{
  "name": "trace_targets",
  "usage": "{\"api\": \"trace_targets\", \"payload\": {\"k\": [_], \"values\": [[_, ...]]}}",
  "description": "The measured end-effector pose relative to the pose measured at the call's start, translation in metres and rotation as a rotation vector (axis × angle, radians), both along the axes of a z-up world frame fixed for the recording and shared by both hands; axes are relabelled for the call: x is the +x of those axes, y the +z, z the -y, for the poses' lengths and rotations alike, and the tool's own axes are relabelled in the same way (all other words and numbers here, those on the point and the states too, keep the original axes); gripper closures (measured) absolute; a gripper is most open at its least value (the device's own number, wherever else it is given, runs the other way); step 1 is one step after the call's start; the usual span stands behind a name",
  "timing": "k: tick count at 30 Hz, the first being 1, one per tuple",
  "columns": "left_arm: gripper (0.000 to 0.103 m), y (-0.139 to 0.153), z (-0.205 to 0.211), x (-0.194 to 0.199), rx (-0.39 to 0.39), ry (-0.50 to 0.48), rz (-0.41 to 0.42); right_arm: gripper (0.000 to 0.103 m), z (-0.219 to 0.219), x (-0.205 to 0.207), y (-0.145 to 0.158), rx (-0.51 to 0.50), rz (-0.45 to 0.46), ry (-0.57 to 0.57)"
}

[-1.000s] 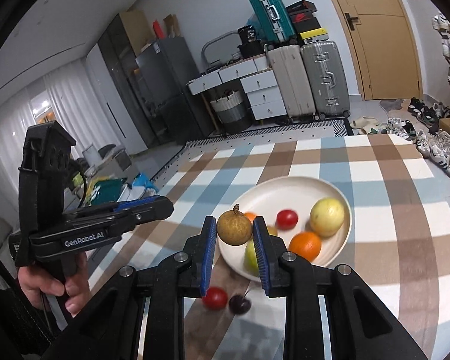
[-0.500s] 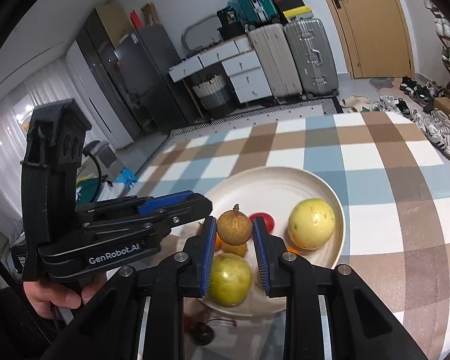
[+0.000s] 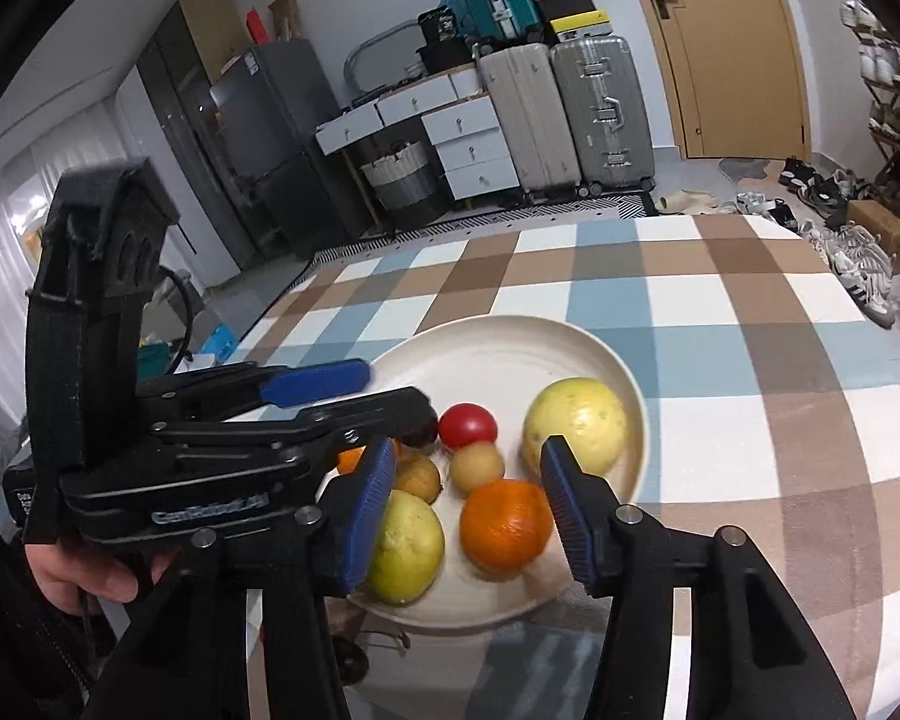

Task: Organize fruits
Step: 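Carry the plum and brown fruit over the plate and release both onto it, then withdraw both tools from the plate toward the red tomato and cherry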

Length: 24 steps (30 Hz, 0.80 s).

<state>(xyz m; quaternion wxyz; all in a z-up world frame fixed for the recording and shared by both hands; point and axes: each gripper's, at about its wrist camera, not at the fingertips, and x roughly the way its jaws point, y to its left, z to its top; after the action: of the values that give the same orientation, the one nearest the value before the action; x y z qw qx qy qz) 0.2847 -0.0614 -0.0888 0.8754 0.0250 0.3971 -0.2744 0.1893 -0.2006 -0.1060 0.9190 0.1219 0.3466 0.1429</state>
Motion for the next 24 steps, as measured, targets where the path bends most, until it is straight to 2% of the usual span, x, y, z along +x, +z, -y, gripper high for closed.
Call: {"api": "trace_targets", "payload": {"k": [4, 6, 10, 12, 18, 20, 23, 24], "values": [[0.038, 0.015, -0.013, -0.011, -0.014, 0.030, 0.023, 0.047, 0.007, -0.018, 0.014, -0.015, 0.045, -0.033], [0.035, 0.021, -0.020, -0.020, -0.011, 0.044, 0.044, 0.033, 0.010, -0.028, 0.020, -0.006, 0.067, -0.041], [0.024, 0.031, -0.035, -0.042, -0.007, 0.078, 0.075, 0.028, 0.009, -0.043, 0.030, 0.003, 0.100, -0.040], [0.021, 0.034, -0.042, -0.054, -0.002, 0.102, 0.087, 0.022, 0.006, -0.053, 0.036, -0.005, 0.113, -0.036], [0.017, 0.033, -0.060, -0.080, 0.001, 0.162, 0.058, 0.010, -0.005, -0.076, 0.049, -0.029, 0.142, -0.021], [0.011, 0.031, -0.064, -0.088, 0.009, 0.181, 0.059, 0.004, -0.008, -0.083, 0.052, -0.042, 0.143, -0.027], [0.001, 0.028, -0.070, -0.101, 0.009, 0.198, 0.055, 0.003, -0.013, -0.092, 0.052, -0.049, 0.139, -0.020], [0.001, 0.026, -0.072, -0.106, 0.010, 0.200, 0.056, 0.003, -0.014, -0.095, 0.052, -0.054, 0.137, -0.019]]}}
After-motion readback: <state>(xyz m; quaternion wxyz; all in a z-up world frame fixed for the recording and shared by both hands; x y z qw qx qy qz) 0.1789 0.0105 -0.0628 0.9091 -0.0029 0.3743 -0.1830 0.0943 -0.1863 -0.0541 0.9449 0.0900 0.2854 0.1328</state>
